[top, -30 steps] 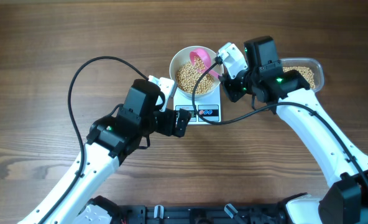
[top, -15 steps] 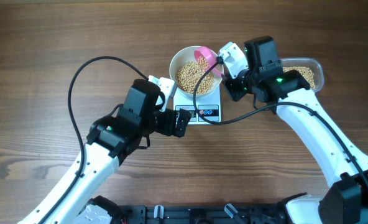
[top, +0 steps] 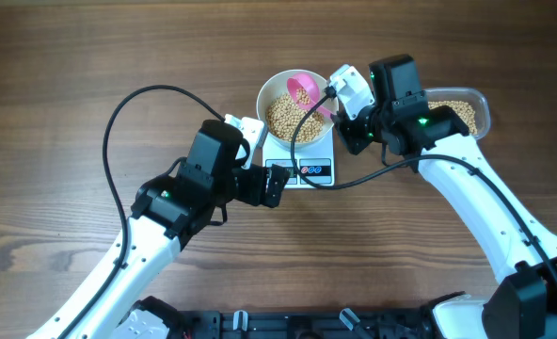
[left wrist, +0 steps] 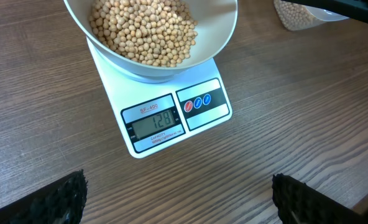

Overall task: Scoop item into bowl and weigh 150g on scale
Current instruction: 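Tilt the scoop over the bowl and shake out the soybeans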

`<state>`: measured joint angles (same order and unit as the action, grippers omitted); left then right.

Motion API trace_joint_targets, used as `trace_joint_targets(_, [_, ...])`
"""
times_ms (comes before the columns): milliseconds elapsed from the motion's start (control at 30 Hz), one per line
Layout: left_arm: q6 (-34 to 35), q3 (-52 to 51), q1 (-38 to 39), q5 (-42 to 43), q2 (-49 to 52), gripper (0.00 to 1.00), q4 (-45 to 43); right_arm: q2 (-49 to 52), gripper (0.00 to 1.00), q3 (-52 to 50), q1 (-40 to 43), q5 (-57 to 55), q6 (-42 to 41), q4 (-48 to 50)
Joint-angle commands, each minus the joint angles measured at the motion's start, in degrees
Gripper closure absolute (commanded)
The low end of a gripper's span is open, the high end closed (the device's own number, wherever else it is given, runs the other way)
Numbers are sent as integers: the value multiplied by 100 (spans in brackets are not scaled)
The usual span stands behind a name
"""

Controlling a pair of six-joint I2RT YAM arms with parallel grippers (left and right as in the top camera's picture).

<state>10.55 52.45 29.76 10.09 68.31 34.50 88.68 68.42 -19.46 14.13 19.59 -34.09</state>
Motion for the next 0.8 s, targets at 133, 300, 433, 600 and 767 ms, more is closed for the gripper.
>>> trace_joint_targets(133, [-109,-4,24,-57,7,0,-17,-83,96,131,-61,-522,922,57])
trace_joint_targets(300, [-109,-4,24,-57,7,0,-17,-131,96,133,-61,-774,1078,219])
trace_joint_targets(433, [-109,-4,24,-57,7,0,-15,-170,96,133,-61,-1010,1213,339])
trace_joint_targets(600, [-109,-4,24,-57,7,0,-17,-170,96,133,-63,-706,1161,315])
trace_joint_targets(767, [-109,-4,24,-57,7,0,-17,-170,96,133,-63,-457,1019,293])
